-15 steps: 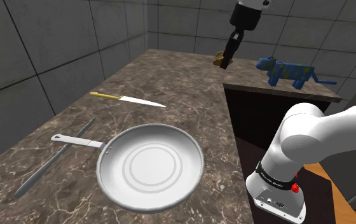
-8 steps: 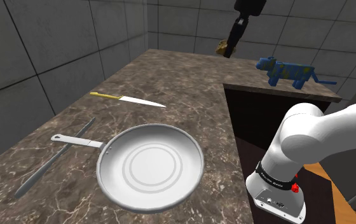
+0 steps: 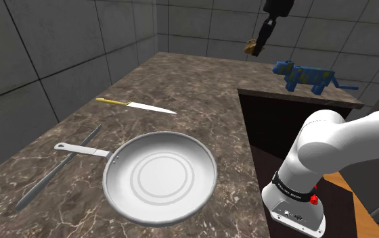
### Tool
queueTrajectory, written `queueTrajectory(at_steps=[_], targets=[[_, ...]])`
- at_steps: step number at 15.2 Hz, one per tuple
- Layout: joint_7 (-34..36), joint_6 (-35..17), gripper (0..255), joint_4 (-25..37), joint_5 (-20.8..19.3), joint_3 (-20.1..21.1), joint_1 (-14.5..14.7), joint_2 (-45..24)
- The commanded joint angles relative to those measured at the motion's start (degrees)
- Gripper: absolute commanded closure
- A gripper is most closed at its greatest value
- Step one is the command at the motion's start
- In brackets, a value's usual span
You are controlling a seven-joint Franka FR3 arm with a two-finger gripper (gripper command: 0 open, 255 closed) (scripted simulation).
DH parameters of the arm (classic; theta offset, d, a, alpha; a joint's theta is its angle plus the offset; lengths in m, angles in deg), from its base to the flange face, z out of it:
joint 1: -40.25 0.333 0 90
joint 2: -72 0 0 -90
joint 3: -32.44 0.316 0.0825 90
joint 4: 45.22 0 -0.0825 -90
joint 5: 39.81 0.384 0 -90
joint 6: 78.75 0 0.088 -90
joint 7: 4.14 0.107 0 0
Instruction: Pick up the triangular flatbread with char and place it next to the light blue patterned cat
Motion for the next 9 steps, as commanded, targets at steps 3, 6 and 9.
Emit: queueTrajectory(at_steps=[3,6,9], targets=[[-5.4,-0.2,255,1.9,-3.3,-5.6,-0.8,-1.4],[-9.4,-0.6,255,3.9,-5.6,-9.8,-1.1,-3.1],[-13.4,-1.1,255,6.4,-7.5,-14.2,-1.1,-5.2]])
